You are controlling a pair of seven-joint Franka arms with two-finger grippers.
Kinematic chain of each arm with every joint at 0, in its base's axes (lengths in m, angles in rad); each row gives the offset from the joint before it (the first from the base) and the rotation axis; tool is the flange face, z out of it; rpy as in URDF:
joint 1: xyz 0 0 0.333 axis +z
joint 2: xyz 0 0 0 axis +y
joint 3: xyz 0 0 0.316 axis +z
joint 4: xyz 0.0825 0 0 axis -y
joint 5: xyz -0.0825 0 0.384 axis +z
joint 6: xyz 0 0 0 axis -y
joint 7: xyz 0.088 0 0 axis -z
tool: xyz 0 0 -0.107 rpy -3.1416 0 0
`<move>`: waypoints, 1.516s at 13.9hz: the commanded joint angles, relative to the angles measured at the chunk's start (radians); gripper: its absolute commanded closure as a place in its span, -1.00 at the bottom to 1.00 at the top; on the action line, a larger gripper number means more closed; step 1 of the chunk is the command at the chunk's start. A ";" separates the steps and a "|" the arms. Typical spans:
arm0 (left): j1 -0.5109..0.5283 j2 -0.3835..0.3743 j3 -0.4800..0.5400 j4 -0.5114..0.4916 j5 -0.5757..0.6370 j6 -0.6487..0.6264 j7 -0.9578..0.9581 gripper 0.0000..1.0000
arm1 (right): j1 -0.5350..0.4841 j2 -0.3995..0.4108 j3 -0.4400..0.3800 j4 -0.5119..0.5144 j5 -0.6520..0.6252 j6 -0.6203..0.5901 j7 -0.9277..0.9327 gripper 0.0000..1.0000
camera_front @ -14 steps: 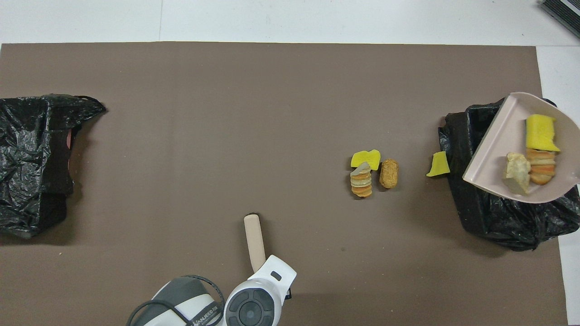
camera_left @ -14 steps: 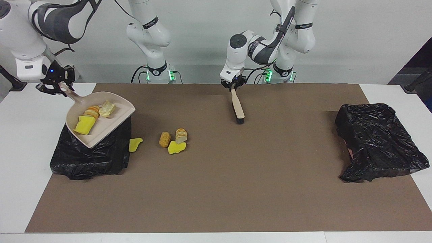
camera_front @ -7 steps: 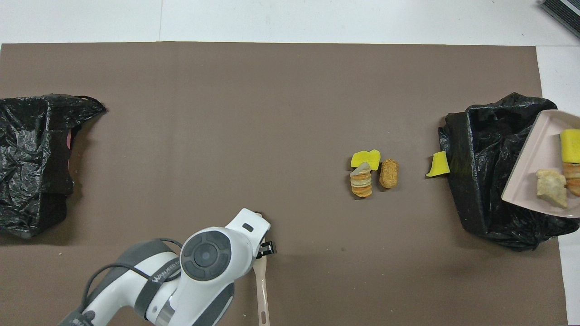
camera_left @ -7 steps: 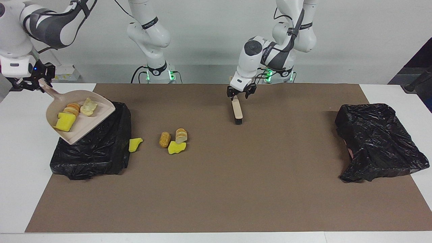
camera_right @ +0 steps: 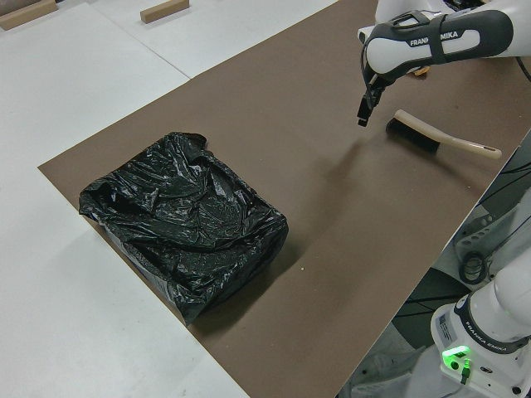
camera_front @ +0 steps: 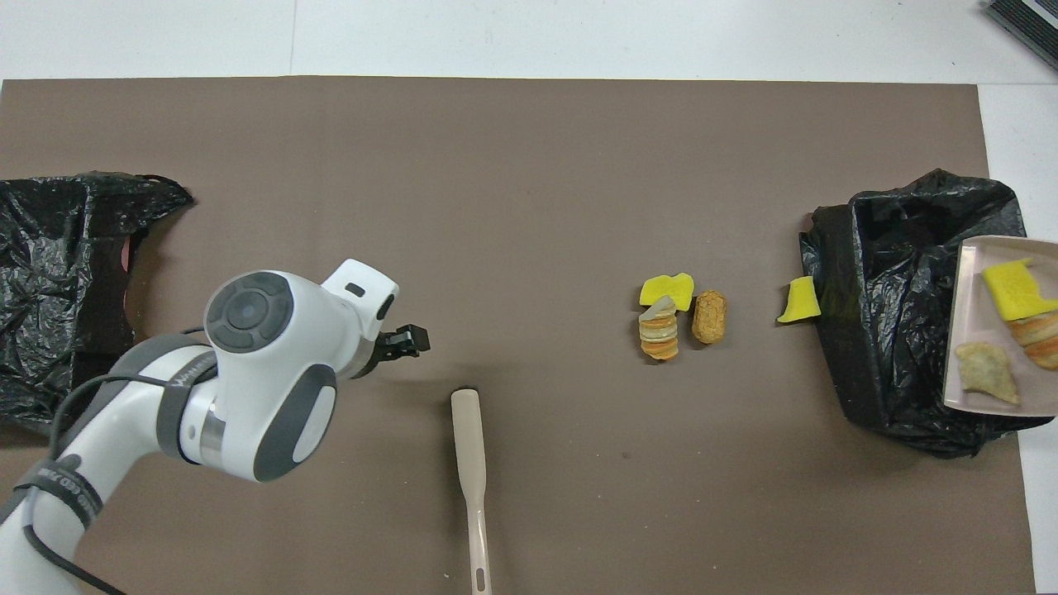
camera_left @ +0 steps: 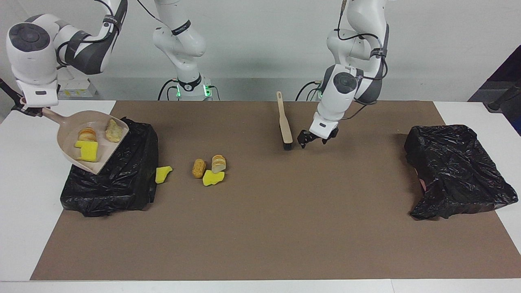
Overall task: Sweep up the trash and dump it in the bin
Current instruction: 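Tip the dustpan into the bag with the right gripper while the left gripper withdraws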
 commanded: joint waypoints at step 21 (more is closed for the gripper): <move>0.404 -0.049 -0.024 0.583 0.157 -0.650 0.618 -1.00 | 0.112 -0.123 0.010 -0.157 -0.345 -0.015 -0.048 1.00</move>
